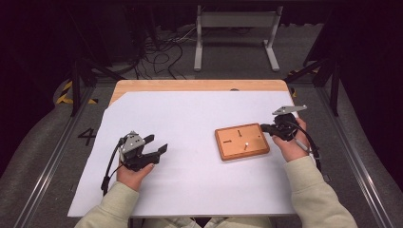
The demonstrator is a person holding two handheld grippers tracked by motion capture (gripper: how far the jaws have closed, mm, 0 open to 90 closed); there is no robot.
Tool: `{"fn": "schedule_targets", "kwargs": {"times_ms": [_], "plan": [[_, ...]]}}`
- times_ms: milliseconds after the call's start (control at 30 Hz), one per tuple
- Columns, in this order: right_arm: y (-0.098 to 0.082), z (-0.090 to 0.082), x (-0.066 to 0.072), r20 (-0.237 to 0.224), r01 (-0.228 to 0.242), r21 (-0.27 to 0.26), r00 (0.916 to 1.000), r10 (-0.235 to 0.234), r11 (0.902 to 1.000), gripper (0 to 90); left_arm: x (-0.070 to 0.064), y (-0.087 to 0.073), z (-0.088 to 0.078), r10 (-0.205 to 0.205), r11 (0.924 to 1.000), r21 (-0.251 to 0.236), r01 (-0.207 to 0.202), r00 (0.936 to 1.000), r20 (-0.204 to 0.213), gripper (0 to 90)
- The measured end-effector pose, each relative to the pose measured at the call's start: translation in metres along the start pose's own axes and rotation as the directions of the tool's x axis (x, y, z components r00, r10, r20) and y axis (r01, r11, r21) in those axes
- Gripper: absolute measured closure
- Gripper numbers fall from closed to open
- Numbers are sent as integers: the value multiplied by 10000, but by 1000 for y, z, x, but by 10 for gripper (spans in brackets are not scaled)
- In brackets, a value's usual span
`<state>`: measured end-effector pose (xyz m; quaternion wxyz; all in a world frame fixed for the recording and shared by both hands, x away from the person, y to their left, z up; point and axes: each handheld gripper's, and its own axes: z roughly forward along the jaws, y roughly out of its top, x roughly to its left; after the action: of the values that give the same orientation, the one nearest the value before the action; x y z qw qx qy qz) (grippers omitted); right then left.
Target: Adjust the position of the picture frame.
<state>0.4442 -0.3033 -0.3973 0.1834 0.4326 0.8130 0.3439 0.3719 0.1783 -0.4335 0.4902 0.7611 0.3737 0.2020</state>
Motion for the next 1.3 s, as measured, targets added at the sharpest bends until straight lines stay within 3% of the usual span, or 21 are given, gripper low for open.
{"fn": "schedule_targets", "kwargs": {"times_ms": [67,233,433,600,767,867,1067,1300], "plan": [[-4,6,-5,-7,-126,99,9999,126,9999,900,0,0,0,8,10000,-8,-8,10000,-7,345],[-16,18,-14,612,-444,814,9973,394,9957,900,0,0,0,17,10000,-6,-17,10000,-5,345],[-21,23,-12,534,-414,1347,9980,345,9900,900,0,0,0,19,10000,17,-18,10000,-13,345],[-26,20,-16,126,-954,1330,9954,946,9865,900,0,0,1,48,9999,93,-48,10000,22,345],[-34,18,-20,-237,-1537,1343,9871,1583,9789,900,-1,0,3,6,10000,69,-6,10000,24,345],[-36,19,-16,-976,-1698,1398,9780,1842,9755,900,0,0,3,24,10000,61,-24,10000,17,345],[-34,26,14,-1902,-889,1805,9740,1235,9795,900,0,0,2,22,10000,30,-22,10000,67,346],[-28,32,39,-2246,-194,1902,9724,627,9816,900,1,0,2,35,10000,26,-36,9999,101,346]]}}
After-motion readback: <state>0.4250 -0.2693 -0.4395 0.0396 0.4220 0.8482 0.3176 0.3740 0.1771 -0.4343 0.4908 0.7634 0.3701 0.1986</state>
